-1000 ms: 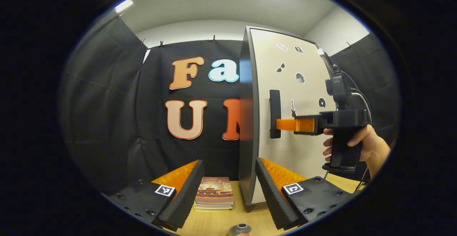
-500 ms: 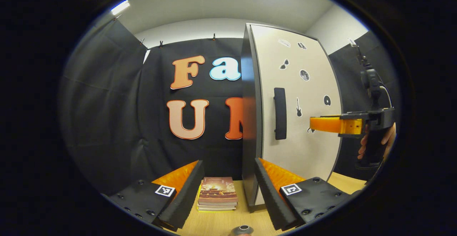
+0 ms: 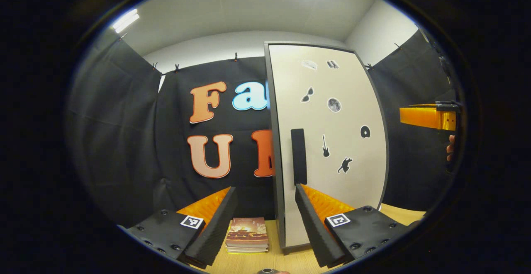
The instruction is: Open the cabinet door with the right hand, grasp the bottle in the cabinet with the left hand and place it on the coaster, then close the cabinet door with the right hand.
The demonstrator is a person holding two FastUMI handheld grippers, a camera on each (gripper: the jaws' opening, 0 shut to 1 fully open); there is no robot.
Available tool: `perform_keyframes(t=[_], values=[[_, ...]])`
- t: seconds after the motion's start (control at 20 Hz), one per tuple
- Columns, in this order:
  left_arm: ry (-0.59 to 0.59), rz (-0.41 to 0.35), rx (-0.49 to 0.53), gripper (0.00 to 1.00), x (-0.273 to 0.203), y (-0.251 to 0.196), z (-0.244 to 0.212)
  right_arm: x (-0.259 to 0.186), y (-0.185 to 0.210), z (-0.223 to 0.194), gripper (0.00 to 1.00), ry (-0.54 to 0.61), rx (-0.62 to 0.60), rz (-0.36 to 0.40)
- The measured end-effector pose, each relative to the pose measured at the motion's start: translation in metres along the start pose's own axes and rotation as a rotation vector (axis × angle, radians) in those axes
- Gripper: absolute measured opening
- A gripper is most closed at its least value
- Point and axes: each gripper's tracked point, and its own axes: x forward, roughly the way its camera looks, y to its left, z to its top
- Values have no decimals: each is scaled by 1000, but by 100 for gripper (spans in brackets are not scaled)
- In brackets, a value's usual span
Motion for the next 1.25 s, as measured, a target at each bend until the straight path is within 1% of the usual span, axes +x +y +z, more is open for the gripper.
perform_keyframes(t=[0.05, 0.15, 0.3, 0.35, 0.55, 0.65, 0.7, 0.75, 0.8, 0.85, 0.9, 1.0, 1.05, 1.25], values=[[8, -9, -13, 91, 0, -4, 2, -9, -7, 7, 80, -7, -1, -10], [18, -13, -45, 92, 3, -8, 17, -25, -22, 22, 82, -18, -10, -28], [24, -40, -146, 92, 7, -5, 47, -44, -39, 42, 83, -39, -19, -60], [20, -38, -159, 93, 5, -1, 61, -50, -43, 47, 83, -42, -25, -68], [-29, -33, -140, 93, -1, 15, 115, -70, -45, 70, 83, -58, -57, -74], [-57, -14, -102, 91, -10, 22, 135, -78, -40, 79, 83, -71, -62, -64], [-70, -1, -78, 92, -15, 26, 141, -81, -37, 83, 83, -84, -64, -62], [-82, 10, -61, 92, -21, 29, 146, -83, -34, 87, 83, -97, -73, -64], [-85, 6, -43, 92, -24, 28, 149, -84, -32, 91, 83, -112, -85, -62], [-92, 10, -30, 94, -27, 28, 150, -85, -26, 93, 84, -129, -98, -56], [-100, 18, -20, 92, -30, 33, 152, -85, -21, 96, 86, -143, -109, -50], [-113, 37, -14, 92, -39, 40, 155, -84, -11, 95, 96, -147, -117, -34], [-117, 43, -15, 92, -38, 42, 157, -82, -6, 93, 93, -143, -116, -25], [-122, 68, -3, 94, -44, 53, 156, -71, -3, 82, 94, -121, -104, -10]])
